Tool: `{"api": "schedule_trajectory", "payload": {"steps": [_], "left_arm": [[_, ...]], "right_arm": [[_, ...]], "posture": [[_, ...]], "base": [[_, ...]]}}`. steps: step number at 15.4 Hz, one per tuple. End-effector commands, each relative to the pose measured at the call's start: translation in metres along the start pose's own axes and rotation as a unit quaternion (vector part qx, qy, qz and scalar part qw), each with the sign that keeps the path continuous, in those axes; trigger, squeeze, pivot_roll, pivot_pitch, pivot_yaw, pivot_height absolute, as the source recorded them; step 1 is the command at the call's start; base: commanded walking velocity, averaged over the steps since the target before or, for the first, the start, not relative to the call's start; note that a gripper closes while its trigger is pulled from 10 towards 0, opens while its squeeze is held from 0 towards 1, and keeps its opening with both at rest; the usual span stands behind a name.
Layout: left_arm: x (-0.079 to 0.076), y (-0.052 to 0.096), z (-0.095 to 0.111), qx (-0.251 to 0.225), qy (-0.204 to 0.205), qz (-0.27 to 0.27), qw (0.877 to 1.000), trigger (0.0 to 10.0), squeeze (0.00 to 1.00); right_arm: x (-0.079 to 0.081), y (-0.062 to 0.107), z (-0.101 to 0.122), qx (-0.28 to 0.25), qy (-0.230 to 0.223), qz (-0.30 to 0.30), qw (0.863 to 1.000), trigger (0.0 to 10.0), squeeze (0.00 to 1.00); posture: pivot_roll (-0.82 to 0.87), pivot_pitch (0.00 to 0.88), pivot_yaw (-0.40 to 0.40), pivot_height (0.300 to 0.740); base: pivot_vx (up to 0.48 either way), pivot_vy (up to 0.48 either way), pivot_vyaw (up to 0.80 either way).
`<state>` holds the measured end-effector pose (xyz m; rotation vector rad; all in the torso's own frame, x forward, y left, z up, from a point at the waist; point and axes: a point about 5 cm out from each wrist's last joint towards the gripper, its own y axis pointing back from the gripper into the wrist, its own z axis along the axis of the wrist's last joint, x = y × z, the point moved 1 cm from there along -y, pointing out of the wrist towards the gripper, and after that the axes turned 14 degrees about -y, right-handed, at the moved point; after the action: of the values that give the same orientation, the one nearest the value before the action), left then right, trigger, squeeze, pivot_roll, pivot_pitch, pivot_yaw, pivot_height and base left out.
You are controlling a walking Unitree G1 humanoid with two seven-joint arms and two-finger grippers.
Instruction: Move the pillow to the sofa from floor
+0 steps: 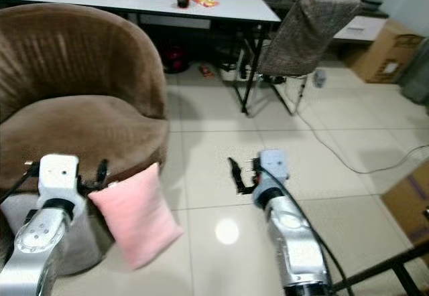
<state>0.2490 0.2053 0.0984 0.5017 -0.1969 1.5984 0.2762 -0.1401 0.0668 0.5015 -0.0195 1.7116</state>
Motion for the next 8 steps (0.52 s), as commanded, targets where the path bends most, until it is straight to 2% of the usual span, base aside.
{"api": "schedule_trajectory", "payload": {"steps": [1,3,5,7,8], "left_arm": [[0.003,0.0,-0.002,0.0,0.002,0.0,1.0,10.0,0.0],[0.003,0.0,-0.003,0.002,-0.003,-0.007,1.0,10.0,0.0],[0.002,-0.003,0.0,-0.005,-0.006,-0.016,1.0,10.0,0.0],[0.002,-0.005,0.003,-0.015,-0.011,-0.024,1.0,10.0,0.0],[0.002,-0.005,0.005,-0.022,-0.014,-0.028,0.999,10.0,0.0]], "right_arm": [[0.0,0.0,0.001,-0.007,-0.015,-0.013,1.0,10.0,0.0],[-0.002,0.002,-0.002,-0.011,-0.025,-0.031,0.999,10.0,0.0],[-0.005,0.003,0.001,-0.027,0.013,-0.058,0.998,10.0,0.0],[-0.009,0.005,0.01,-0.061,0.029,-0.078,0.995,10.0,0.0],[-0.012,0.005,0.011,-0.068,-0.002,-0.081,0.994,10.0,0.0]], "posture": [[0.06,0.0,-0.067,0.74],[0.05,0.0,-0.045,0.74],[0.04,0.0,-0.027,0.74],[0.04,0.0,-0.019,0.74],[0.04,0.0,-0.017,0.74]], "base": [[0.307,0.0,0.8],[0.309,0.0,0.7],[0.309,0.0,0.0],[0.306,0.0,0.0],[0.304,0.0,0.0]]}}
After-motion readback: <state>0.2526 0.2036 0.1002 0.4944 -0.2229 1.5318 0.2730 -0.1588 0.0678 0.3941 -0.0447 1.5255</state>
